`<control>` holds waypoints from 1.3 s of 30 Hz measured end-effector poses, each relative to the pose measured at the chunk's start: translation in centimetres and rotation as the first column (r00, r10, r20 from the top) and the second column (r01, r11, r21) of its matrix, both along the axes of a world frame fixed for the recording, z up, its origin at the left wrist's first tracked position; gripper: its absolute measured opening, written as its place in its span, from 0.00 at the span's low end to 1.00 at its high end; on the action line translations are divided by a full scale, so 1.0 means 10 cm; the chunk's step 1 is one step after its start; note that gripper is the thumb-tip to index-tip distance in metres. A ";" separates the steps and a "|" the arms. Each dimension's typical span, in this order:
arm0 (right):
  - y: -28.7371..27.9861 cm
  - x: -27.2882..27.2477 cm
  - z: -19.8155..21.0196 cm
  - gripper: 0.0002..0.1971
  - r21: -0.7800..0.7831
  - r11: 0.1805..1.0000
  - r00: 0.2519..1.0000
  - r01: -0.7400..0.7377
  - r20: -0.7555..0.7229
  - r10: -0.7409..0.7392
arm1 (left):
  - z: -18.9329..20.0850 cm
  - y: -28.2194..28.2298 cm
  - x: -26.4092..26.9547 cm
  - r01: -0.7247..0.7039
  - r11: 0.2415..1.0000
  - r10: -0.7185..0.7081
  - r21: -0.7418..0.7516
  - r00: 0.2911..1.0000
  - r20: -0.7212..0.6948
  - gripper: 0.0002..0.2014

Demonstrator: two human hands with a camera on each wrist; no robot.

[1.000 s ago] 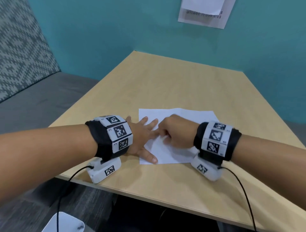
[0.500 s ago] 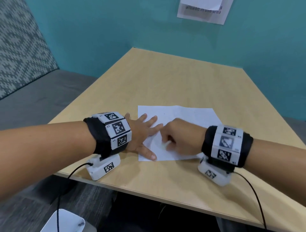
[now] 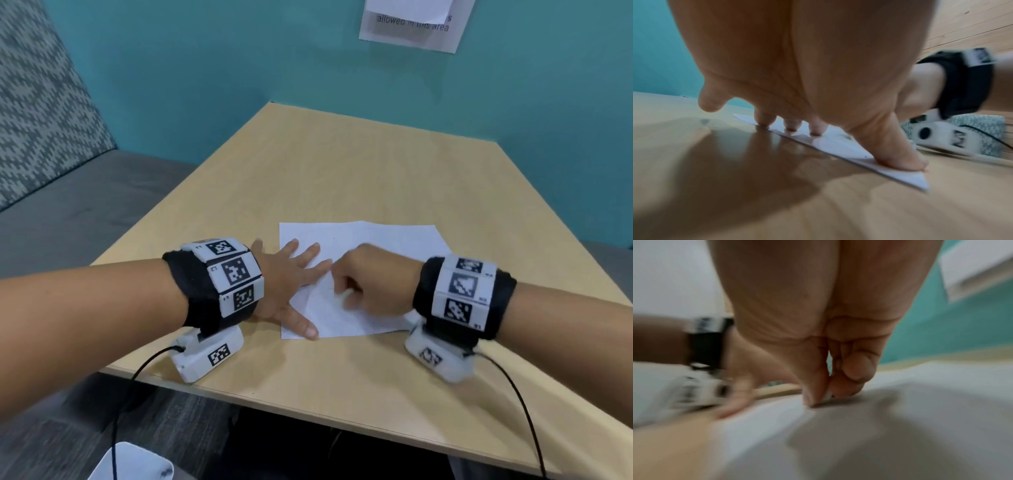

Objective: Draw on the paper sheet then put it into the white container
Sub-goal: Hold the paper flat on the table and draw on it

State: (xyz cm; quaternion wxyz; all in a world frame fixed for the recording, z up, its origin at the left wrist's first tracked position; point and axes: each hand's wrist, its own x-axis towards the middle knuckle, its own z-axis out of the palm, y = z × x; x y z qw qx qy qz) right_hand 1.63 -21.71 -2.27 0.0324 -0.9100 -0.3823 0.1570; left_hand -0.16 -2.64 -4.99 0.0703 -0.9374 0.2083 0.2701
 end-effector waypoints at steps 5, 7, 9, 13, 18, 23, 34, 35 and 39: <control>-0.04 0.14 0.04 0.06 0.012 0.997 0.996 0.070 0.053 -0.070 | 0.01 0.00 -0.01 0.002 1.000 -0.002 0.015 1.000 -0.005 0.59; 0.03 -0.09 -0.02 0.08 0.000 1.000 1.000 -0.027 -0.015 0.027 | 0.01 0.00 0.00 0.009 1.000 -0.009 0.011 1.000 -0.009 0.58; 0.05 -0.11 -0.03 0.09 0.015 0.999 0.998 -0.042 -0.042 0.043 | 0.01 -0.01 0.00 0.004 1.000 -0.004 0.004 1.000 -0.011 0.58; -0.05 0.21 0.05 0.05 0.005 0.995 0.992 0.101 0.073 -0.101 | 0.02 -0.02 0.00 -0.014 1.000 0.014 0.004 1.000 -0.007 0.59; 0.06 -0.20 -0.05 0.12 0.000 0.999 0.997 -0.045 -0.058 0.045 | 0.00 0.00 0.02 -0.003 1.000 0.003 0.005 1.000 -0.018 0.58; -0.07 0.23 0.07 0.01 -0.015 0.991 0.987 0.133 0.094 -0.131 | 0.01 -0.01 0.00 -0.005 1.000 0.005 0.015 1.000 0.002 0.59; -0.08 0.25 0.07 0.03 0.027 0.988 0.985 0.154 0.076 -0.156 | 0.05 -0.02 -0.02 -0.008 1.000 0.008 0.016 1.000 0.003 0.58; -0.07 0.22 0.05 0.02 0.024 0.991 0.989 0.133 0.066 -0.134 | 0.06 0.00 -0.02 -0.003 1.000 0.003 0.020 1.000 0.001 0.59; -0.10 0.17 0.02 0.02 0.030 0.993 0.993 0.115 0.033 -0.116 | 0.13 -0.02 -0.01 -0.013 0.997 0.014 0.078 1.000 -0.016 0.58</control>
